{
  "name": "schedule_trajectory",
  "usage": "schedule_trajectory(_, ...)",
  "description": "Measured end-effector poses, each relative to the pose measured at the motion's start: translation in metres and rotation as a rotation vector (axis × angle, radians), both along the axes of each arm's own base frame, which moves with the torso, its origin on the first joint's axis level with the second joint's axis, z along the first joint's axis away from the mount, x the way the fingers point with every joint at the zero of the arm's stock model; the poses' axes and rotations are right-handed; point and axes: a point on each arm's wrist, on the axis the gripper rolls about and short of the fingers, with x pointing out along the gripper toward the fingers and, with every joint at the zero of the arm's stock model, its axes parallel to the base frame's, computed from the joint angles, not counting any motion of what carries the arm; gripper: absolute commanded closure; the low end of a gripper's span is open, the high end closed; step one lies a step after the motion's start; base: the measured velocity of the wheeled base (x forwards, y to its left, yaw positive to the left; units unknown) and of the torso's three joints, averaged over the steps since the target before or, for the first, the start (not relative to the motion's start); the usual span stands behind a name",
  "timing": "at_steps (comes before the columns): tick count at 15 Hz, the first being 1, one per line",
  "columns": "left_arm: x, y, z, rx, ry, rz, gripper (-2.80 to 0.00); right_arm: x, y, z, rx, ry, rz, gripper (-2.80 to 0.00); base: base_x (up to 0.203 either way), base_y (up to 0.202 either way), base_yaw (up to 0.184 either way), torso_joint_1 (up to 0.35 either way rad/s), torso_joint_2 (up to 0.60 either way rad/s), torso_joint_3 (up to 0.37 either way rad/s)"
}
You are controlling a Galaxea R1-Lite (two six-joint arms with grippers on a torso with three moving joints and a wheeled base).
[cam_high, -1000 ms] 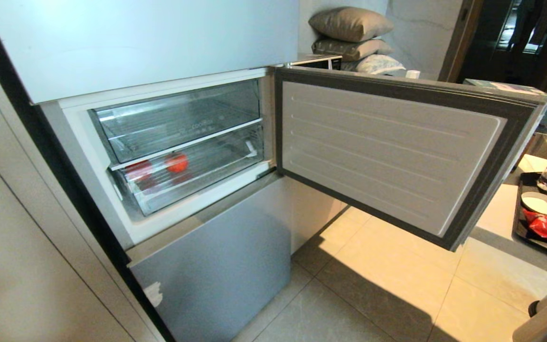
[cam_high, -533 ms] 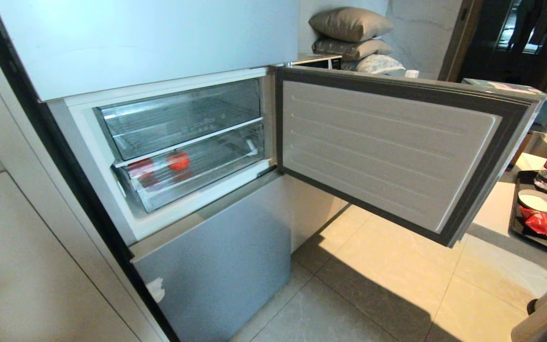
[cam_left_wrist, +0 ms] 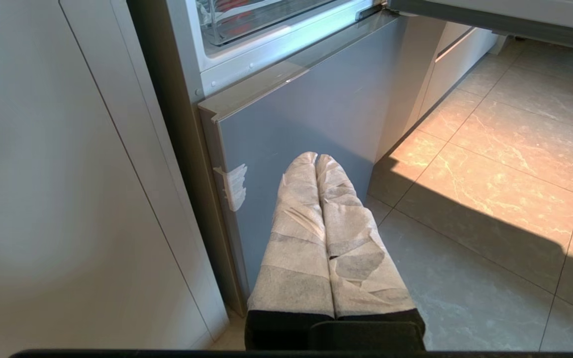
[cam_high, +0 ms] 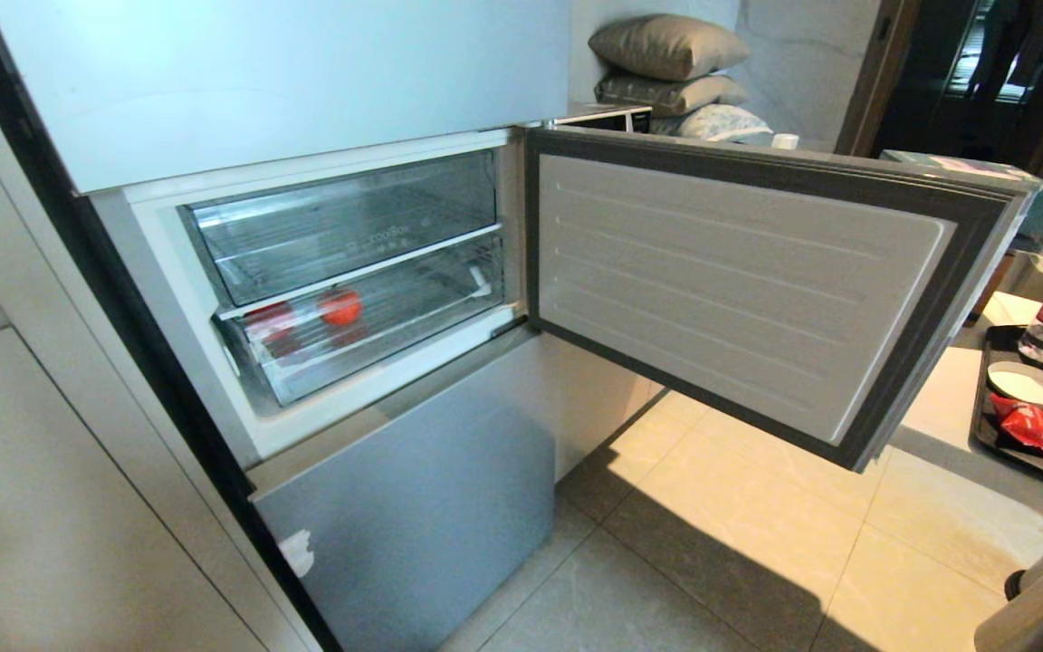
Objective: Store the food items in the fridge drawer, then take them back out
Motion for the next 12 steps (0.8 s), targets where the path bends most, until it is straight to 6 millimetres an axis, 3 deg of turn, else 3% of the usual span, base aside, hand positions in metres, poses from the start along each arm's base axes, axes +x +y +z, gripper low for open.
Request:
schedule_trajectory(3,0.0,0.0,0.0,0.0,0.0,0.0,0.0,0.022,0.003,0.041,0.173,0.003,-0.068,0.0,0.0,0.0,0.0,0.0,0.0,0.0)
schedule_trajectory(6,0.0,0.0,0.0,0.0,0.0,0.0,0.0,0.079,-0.007,0.069,0.249,0.018,-0.179,0.0,0.0,0.0,0.0,0.0,0.0,0.0)
schedule_trajectory(10,0.0,0.0,0.0,0.0,0.0,0.0,0.0,0.162,-0.057,0.081,0.296,0.006,-0.317,0.0,0.0,0.0,0.0,0.0,0.0,0.0)
schedule_trajectory(12,0.0,0.0,0.0,0.0,0.0,0.0,0.0,0.194,-0.082,0.08,0.303,-0.017,-0.334,0.0,0.0,0.0,0.0,0.0,0.0,0.0)
